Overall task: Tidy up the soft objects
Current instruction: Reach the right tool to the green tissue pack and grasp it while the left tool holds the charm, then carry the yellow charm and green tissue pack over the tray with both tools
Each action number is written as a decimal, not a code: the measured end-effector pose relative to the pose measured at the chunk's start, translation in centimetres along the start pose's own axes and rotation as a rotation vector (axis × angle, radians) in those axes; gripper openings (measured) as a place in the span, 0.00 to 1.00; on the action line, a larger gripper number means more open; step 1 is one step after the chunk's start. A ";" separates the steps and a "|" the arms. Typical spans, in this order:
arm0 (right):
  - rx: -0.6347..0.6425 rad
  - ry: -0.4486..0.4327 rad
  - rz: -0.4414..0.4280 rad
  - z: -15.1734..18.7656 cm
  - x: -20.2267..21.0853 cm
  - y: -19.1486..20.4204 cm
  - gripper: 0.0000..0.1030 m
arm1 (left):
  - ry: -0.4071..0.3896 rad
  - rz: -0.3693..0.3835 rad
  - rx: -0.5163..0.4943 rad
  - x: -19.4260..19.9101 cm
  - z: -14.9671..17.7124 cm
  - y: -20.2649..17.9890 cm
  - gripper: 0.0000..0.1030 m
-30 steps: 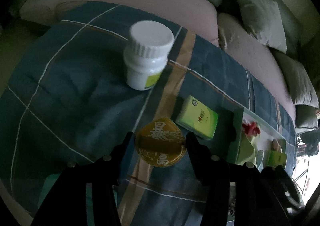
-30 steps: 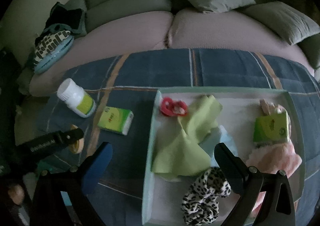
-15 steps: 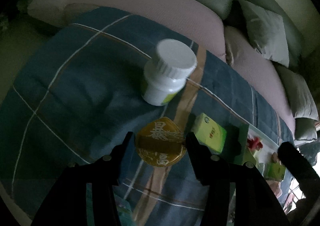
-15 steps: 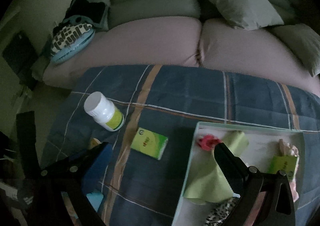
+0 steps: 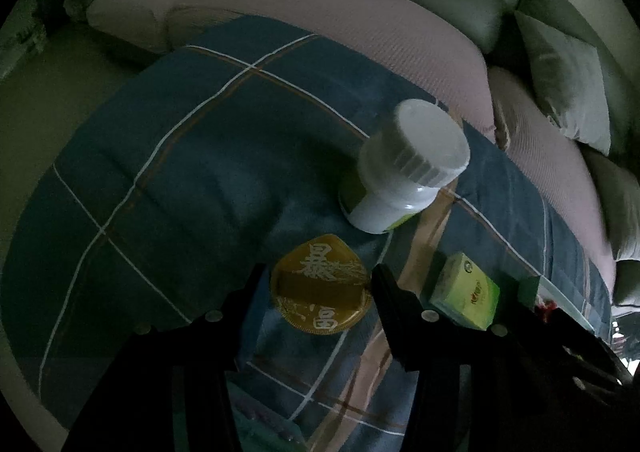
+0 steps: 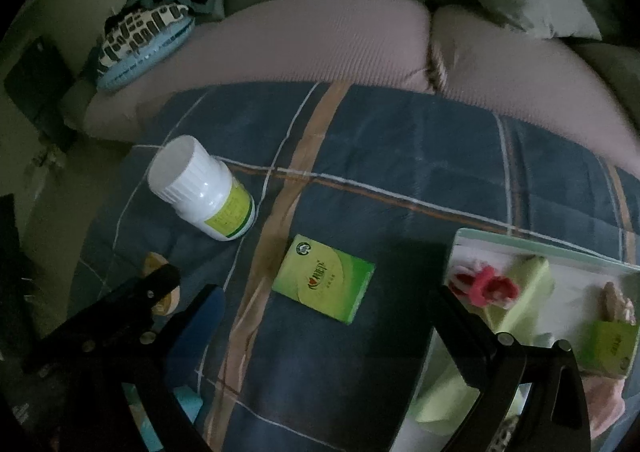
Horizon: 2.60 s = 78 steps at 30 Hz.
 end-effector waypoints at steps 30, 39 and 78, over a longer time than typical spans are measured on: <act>0.032 0.127 0.076 0.2 -6.7 -0.3 0.88 | 0.053 0.022 0.022 -0.8 0.2 0.2 0.52; 0.040 0.127 0.089 0.2 -7.0 -0.5 0.75 | 0.061 0.028 0.018 -1.0 0.2 0.0 0.52; -0.122 -0.239 0.107 6.1 12.8 -3.8 0.74 | -0.114 0.142 -0.115 7.6 1.9 -4.1 0.52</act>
Point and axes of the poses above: each gripper's, at about its wrist camera, not at the fingertips, and x roughly against the way its jaws point, y to its left, z to its underside, the point moved 3 cm from there along -x, roughly the way its jaws point, and after that the axes turned 6 degrees about -z, right-handed, at the moved point
